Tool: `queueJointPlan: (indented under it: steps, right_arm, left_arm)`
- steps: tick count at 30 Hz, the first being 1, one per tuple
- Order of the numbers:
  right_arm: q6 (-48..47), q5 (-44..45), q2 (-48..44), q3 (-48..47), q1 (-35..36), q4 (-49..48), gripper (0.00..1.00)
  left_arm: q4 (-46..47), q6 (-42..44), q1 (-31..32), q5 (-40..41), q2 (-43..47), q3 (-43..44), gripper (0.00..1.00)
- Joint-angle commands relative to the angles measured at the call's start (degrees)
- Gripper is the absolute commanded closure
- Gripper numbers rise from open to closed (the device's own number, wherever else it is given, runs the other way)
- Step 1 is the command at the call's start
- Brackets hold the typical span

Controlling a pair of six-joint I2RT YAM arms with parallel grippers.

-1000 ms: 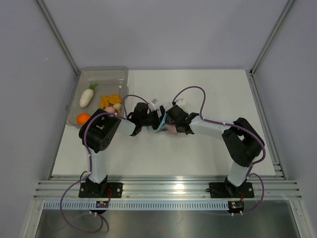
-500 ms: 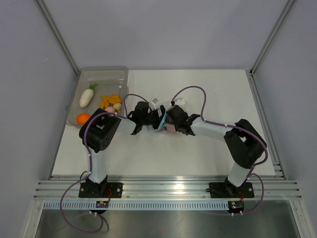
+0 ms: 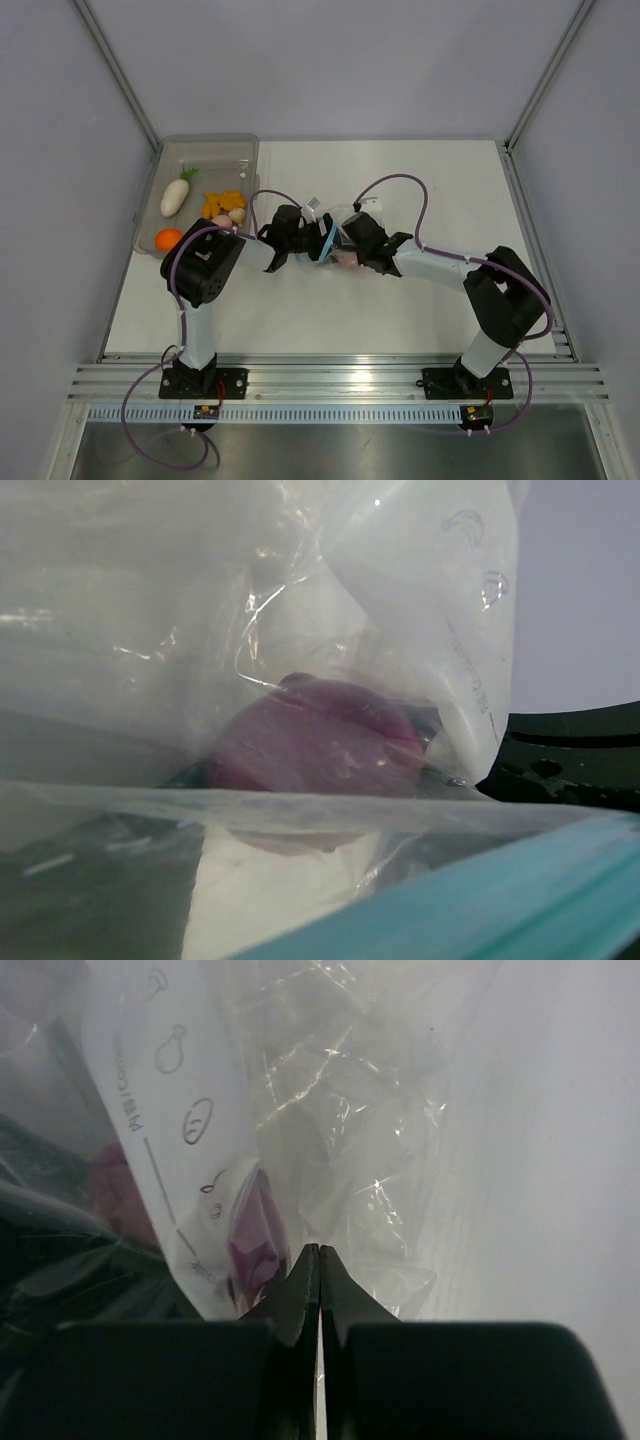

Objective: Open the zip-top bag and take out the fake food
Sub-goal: Adjust the fake vegetable in the zipper food storage bag.

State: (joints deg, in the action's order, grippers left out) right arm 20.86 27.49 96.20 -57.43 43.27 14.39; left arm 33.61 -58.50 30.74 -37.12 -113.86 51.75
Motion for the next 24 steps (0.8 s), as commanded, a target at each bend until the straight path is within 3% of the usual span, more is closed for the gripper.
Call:
queueJointPlan:
  steps: [1,13,21,22,24]
  right_arm:
    - [3.74,-1.53,-3.04,0.91,-3.34,-2.09,1.0]
    - [8.75,-15.16,-10.85,9.35,-12.59,-9.55,1.0]
    - [12.27,-18.07,-14.02,13.48,-17.34,-12.37,1.0]
    - [12.19,-19.56,-14.2,13.66,-17.51,-12.81,1.0]
    - [11.4,-20.54,-13.68,13.14,-17.43,-12.81,1.0]
  left_arm:
    - [3.83,-0.12,0.11,-1.72,0.48,0.29,0.39]
    - [4.98,-0.91,-0.59,-2.51,1.28,-0.59,0.45]
    - [5.42,-1.09,-0.95,-2.51,1.54,-0.86,0.46]
    - [5.42,-1.09,-0.95,-2.43,1.45,-0.86,0.45]
    - [5.07,-1.0,-0.95,-2.25,1.36,-0.86,0.31]
